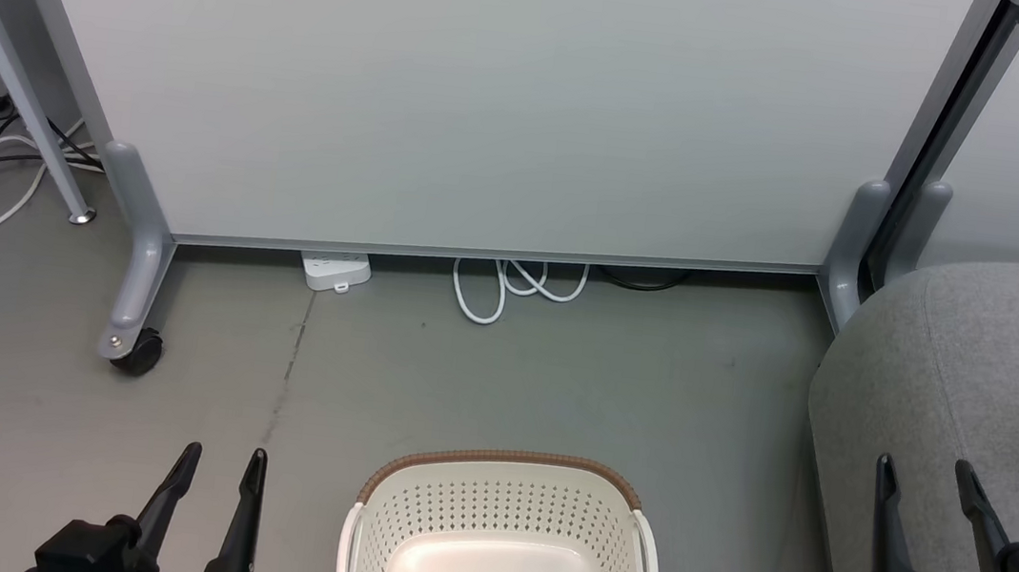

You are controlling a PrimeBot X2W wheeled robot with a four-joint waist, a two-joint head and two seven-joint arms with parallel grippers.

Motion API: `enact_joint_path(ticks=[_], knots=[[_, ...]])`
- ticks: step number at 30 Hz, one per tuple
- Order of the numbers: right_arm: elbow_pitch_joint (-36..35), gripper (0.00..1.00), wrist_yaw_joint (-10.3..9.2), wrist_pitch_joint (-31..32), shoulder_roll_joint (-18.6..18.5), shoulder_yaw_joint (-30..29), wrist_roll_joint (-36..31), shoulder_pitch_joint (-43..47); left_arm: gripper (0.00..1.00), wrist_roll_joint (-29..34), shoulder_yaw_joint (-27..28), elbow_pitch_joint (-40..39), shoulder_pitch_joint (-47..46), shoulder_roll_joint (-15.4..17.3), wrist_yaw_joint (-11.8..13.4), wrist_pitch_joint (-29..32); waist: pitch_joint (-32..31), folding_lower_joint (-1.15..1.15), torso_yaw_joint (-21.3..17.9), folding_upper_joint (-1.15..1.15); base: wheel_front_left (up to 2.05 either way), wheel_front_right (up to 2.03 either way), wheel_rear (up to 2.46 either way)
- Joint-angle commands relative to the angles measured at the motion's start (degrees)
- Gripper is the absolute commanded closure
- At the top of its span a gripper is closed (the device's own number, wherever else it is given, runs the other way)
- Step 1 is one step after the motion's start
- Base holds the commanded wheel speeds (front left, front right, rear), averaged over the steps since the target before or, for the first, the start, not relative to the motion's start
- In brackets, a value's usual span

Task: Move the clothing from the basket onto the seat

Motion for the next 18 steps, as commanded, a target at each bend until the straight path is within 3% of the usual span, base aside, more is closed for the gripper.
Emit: enact_joint_path(ticks=[1,18], knots=[[-0.8,0.00,-0.02,0.2,0.5,0.1,-0.2,1.4,0.00,0.5,0.6,-0.1,0.9,-0.2,-0.2,-0.2,-0.3,0.01,0.2,0.00,0.00,0.00,0.00],[-1.6,0.00,-0.02,0.4,1.1,1.2,0.8,2.8,0.00,1.2,0.3,0.9,0.2,-0.6,-0.2,-0.2,-1.0,0.01,0.0,0.00,0.00,0.00,0.00]])
